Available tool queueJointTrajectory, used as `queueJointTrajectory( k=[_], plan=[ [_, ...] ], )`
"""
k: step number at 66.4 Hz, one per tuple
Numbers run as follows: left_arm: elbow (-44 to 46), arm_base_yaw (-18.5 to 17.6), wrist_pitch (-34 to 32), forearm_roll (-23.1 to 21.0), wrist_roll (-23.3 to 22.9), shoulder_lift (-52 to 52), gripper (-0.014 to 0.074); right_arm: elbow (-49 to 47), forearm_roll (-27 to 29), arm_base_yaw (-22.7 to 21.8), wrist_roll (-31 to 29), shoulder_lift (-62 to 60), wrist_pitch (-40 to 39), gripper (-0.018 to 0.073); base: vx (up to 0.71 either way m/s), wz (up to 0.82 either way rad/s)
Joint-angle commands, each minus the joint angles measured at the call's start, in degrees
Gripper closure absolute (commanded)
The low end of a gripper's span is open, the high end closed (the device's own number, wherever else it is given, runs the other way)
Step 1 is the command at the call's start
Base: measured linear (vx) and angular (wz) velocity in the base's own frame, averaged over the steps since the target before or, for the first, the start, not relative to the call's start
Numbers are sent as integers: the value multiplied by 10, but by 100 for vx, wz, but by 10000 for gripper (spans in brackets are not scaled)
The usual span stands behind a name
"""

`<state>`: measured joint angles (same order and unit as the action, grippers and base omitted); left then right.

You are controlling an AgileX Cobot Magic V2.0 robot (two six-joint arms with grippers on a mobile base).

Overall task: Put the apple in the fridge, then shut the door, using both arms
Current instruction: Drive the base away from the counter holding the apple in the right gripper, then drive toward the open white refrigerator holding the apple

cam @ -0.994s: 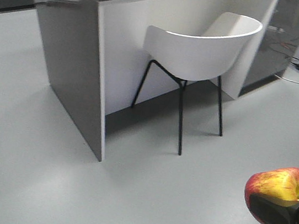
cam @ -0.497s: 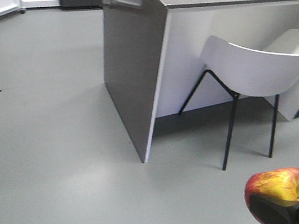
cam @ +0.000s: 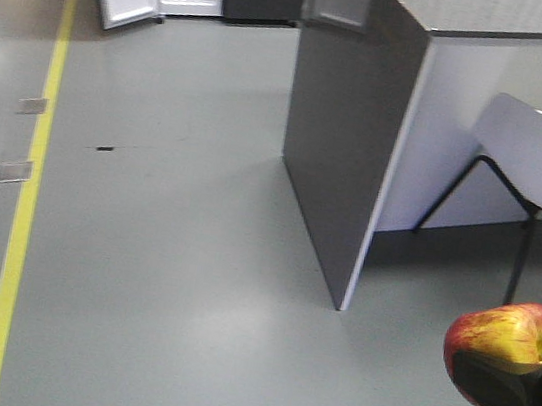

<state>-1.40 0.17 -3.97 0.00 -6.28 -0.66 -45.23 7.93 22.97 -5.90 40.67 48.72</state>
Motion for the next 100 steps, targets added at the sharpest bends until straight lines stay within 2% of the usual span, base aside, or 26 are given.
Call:
queueJointTrajectory(
  k=[1, 39, 100],
  plan=[
    [-16, -1, -41, 0, -4, -9, 602, -17, 5, -1, -1, -3, -37, 365, -3, 44],
    [-16, -1, -41, 0, -4, -9, 602, -17, 5, -1, -1, -3, -37, 365, 0, 37],
    [-16, -1, -41, 0, -4, -9, 602, -17, 5, -1, -1, -3, -37, 365, 10, 21]
  ],
)
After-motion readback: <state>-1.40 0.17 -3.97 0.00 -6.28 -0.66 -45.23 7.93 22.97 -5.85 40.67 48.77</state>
